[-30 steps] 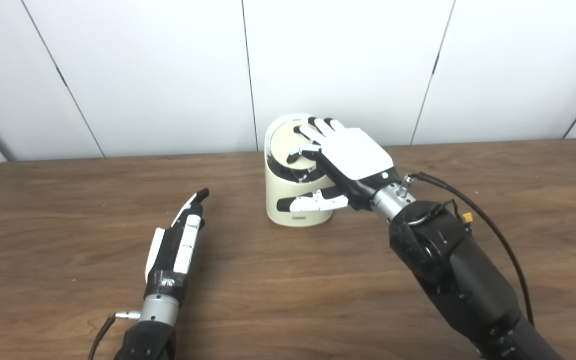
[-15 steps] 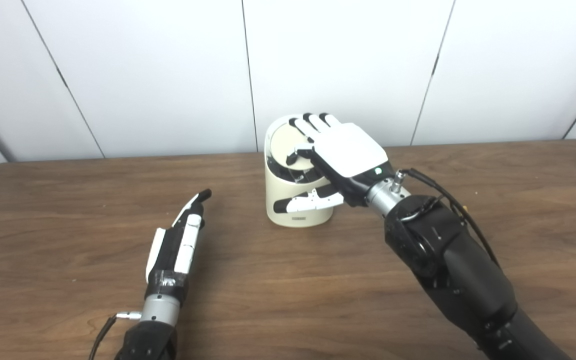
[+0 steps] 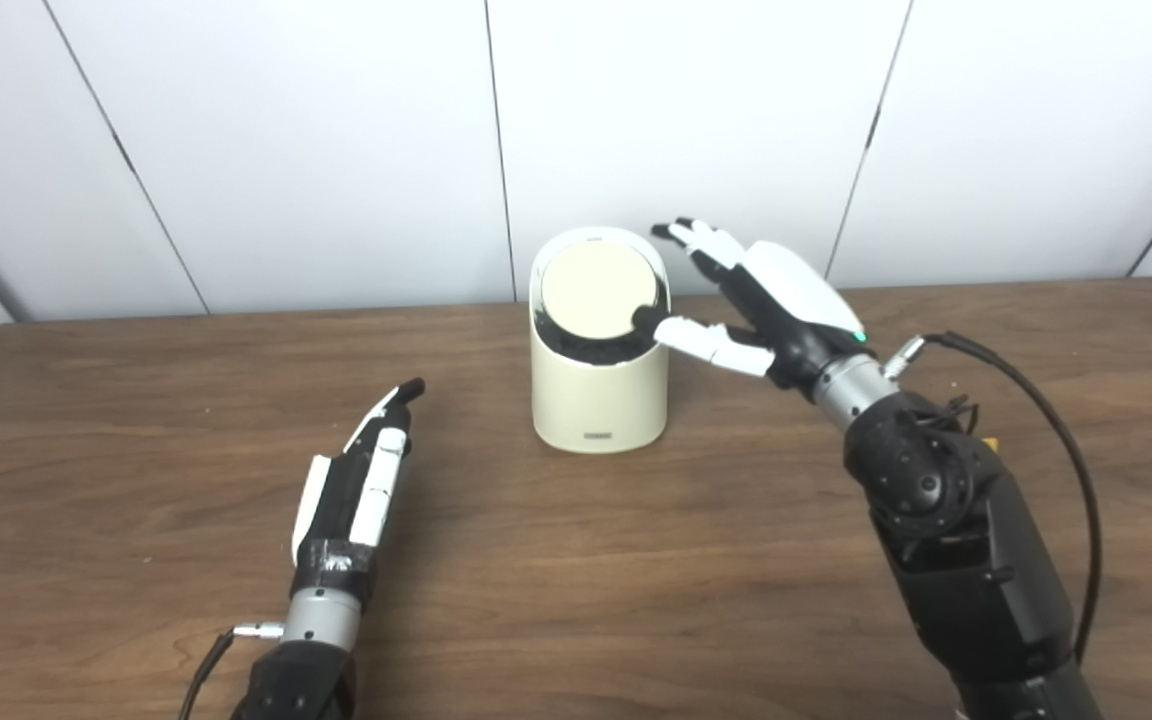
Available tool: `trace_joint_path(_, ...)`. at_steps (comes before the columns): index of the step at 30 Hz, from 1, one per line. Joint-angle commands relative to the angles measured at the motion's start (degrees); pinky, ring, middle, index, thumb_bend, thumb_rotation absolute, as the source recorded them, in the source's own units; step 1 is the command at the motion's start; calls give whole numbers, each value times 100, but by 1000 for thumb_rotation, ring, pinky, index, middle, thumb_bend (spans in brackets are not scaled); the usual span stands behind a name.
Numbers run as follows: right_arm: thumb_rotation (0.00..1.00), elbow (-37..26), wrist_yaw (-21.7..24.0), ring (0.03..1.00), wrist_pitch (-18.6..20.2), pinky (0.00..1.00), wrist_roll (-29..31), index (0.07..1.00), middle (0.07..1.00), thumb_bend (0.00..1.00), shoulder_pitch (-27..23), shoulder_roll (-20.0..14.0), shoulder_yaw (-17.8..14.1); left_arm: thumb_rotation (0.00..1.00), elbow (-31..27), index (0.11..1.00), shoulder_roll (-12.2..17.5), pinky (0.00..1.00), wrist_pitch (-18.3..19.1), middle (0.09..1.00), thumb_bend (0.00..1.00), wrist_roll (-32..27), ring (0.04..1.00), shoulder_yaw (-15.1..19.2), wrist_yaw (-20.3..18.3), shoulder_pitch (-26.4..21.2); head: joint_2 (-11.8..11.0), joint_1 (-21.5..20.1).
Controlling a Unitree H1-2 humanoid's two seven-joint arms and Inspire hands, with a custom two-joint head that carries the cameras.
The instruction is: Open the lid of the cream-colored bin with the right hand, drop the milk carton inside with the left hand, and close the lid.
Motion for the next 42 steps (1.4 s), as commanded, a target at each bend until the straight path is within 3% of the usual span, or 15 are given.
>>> trace_joint_path(1, 1000, -7, -377, 1000, -188, 981, 162, 1000, 1000, 528, -149, -2, -95, 950, -187, 925, -2, 962, -200, 974, 547, -38, 978, 13, 19, -106, -1, 2)
trace_joint_path(4, 1000, 61, -596, 1000, -223, 998, 327, 1000, 1000, 507, -77, -70, -182, 947, -212, 924, 3, 961, -224, 975, 542, -67, 979, 24, 3, -105, 2, 8)
trace_joint_path(6, 1000, 66, -661, 999, -174, 920, 449, 1000, 1000, 518, 22, -108, -234, 933, -244, 920, -3, 948, -230, 970, 547, -93, 967, 29, -7, -101, -9, 10)
trace_joint_path(14, 1000, 62, -881, 992, -294, 882, 854, 1000, 1000, 547, 676, -241, -318, 860, -369, 935, 40, 924, -258, 960, 534, -151, 958, 136, 23, -47, 16, 94)
trace_joint_path(18, 1000, -68, -969, 945, -207, 852, 1179, 1000, 978, 582, 1075, -103, -411, 841, -481, 981, 166, 929, -313, 985, 506, -202, 974, 240, -20, 138, 42, 111)
trace_joint_path(23, 1000, -276, -1072, 955, -112, 902, 1692, 995, 971, 618, 1497, 170, -518, 814, -714, 1000, 242, 963, -352, 997, 498, -353, 981, 393, -61, 477, 74, 34)
trace_joint_path(27, 1000, -481, -1231, 931, -206, 829, 2057, 986, 962, 628, 1816, 456, -556, 768, -884, 997, 223, 983, -568, 995, 474, -503, 979, 524, -36, 754, 90, -6)
trace_joint_path(28, 1000, -499, -1282, 931, -228, 837, 2083, 984, 960, 679, 1886, 495, -558, 785, -931, 1000, 229, 996, -583, 999, 475, -541, 984, 540, -49, 821, 97, -11)
trace_joint_path(33, 1000, -467, -1391, 958, -302, 890, 2376, 993, 972, 733, 2124, 586, -651, 779, -874, 996, 307, 969, -817, 1000, 456, -528, 988, 544, -77, 1079, 125, -60)
trace_joint_path(42, 1000, -363, -1678, 936, -519, 893, 2491, 984, 958, 626, 2525, 648, -662, 794, -398, 986, 350, 990, -1226, 996, 459, -418, 993, 547, 10, 1313, 161, -3)
